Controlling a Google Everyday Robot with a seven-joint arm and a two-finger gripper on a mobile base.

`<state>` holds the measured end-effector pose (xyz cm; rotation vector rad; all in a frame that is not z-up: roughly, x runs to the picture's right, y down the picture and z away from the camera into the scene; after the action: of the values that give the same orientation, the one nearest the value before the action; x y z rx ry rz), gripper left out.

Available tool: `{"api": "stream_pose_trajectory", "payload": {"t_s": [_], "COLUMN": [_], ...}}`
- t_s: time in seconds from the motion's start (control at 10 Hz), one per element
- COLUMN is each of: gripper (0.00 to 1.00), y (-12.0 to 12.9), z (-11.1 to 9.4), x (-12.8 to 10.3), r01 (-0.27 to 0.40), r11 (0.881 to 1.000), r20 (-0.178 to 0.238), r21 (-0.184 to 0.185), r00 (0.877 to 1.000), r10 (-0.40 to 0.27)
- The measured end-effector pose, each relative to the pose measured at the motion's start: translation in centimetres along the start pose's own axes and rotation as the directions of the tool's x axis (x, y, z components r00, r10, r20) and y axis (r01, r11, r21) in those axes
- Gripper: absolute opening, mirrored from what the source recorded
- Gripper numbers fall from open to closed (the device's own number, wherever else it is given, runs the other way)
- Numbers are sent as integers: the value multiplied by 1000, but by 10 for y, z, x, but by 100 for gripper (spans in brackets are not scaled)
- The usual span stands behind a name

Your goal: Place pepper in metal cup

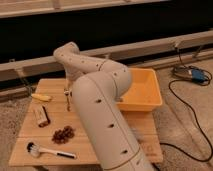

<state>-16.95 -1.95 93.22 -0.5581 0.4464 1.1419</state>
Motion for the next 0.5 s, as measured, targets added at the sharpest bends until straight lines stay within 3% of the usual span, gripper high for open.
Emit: {"api": "stream_pose_trajectory", "payload": {"t_s": [0.3, 0.5], "gripper": [80, 80], "y": [-28, -38], "z": [71, 98], "x": [-10, -15], "r01": [3, 0], "r11": [1000, 1000], "r20": [-16, -9], "r21": [-4, -3], "r00": [1000, 1000], "r10": [-3, 0]}}
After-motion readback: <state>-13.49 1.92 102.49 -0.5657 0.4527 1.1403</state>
